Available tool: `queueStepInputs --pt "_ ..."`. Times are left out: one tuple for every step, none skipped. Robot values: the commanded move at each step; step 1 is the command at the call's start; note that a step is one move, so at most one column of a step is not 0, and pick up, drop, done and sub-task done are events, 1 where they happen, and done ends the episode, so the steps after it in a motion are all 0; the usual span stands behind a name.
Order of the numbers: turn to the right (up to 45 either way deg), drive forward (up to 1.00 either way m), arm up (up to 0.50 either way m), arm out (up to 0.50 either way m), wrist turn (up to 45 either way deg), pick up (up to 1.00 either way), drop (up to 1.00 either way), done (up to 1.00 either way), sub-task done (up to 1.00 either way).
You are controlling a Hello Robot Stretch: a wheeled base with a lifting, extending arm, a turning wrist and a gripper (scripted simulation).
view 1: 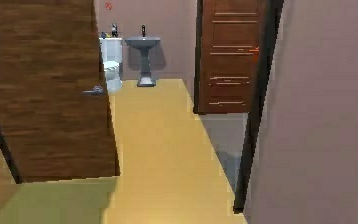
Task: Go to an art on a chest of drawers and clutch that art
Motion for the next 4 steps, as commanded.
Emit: queueStepInputs --pt "0.0 0.15 0.0 0.0 0.0 0.0 0.0 0.0 0.0" --pt "-45.0 0.0 0.0 0.0 0.0 0.0 0.0 0.0 0.0" --pt "-21.0 0.0 0.0 0.0 0.0 0.0 0.0 0.0 0.0" --pt "0.0 0.3 0.0 0.0 0.0 0.0 0.0 0.0 0.0"
